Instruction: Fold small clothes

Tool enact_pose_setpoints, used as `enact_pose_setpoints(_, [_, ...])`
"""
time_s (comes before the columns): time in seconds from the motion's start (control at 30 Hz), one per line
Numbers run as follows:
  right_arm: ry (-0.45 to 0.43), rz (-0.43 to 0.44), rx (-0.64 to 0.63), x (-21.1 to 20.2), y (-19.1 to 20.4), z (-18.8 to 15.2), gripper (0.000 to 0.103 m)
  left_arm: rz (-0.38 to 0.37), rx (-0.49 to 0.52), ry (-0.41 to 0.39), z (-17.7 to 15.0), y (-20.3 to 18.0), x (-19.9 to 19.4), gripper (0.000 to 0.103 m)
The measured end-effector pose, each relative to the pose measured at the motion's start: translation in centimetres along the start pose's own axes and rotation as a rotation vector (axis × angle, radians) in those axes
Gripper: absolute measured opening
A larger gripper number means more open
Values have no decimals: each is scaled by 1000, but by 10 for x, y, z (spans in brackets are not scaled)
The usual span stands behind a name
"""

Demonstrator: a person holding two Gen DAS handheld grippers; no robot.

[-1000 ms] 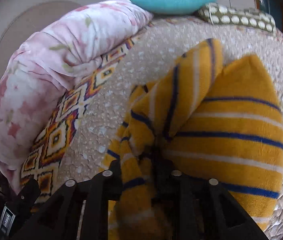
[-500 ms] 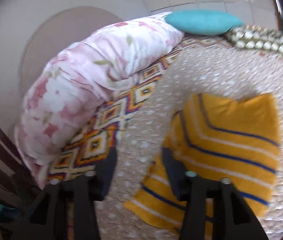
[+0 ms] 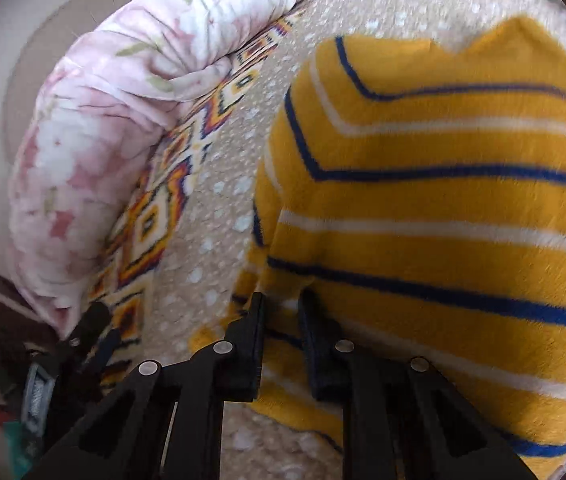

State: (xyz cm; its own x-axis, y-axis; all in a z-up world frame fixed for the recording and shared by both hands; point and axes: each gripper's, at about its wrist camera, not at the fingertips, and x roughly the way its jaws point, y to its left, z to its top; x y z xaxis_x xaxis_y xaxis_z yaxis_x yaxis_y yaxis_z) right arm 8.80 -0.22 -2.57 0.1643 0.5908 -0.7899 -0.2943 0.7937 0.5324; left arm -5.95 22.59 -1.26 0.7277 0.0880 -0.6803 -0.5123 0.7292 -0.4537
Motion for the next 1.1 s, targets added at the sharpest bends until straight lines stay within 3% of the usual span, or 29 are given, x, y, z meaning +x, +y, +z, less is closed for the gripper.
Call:
enact_pose_setpoints(0.13, [-55,76,3,-24,-3,-16,19,-8,8,2,-1,-1,1,103])
enact_pose_setpoints(0.23, [-189,180,-3,-80,-11,-27,23,-18,4,15,-2,-1,4,103])
enact_pose_setpoints(0.3, [-302,157,-15,-123,-24,-32,44,-33,10,35,-4,-5,8,103])
enact_pose_setpoints(0.33, [-351,118,-14,-141,-32,-34,68,-37,19,42,-6,-8,9,103])
enact_pose_setpoints(0.37, [-396,50,-3,-156,-46,-35,85,-39,30,48,-7,-11,10,103])
enact_pose_setpoints(0.4, [-408,9,13,-161,-58,-34,86,-40,43,51,-9,-15,11,103])
enact_pose_setpoints(0.5, [-392,-26,106,-154,-100,-31,86,-29,81,44,-14,-24,12,103])
enact_pose_setpoints(0.67, [-265,165,244,-92,-143,-17,79,-20,134,41,-20,-36,16,103])
enact_pose_setpoints(0.73, [-296,233,353,-75,-156,-12,75,-11,160,49,-23,-40,18,103])
enact_pose_setpoints(0.77, [-314,244,387,-74,-157,-10,68,-5,176,49,-25,-42,19,103])
enact_pose_setpoints(0.87, [-297,191,355,-79,-148,-6,40,4,215,50,-29,-48,20,103])
enact_pose_setpoints(0.97, [-318,90,248,-105,-132,-5,33,1,219,51,-30,-47,20,103])
enact_pose_setpoints(1.1, [-378,-55,231,-154,-147,-15,33,-12,198,60,-29,-43,19,103])
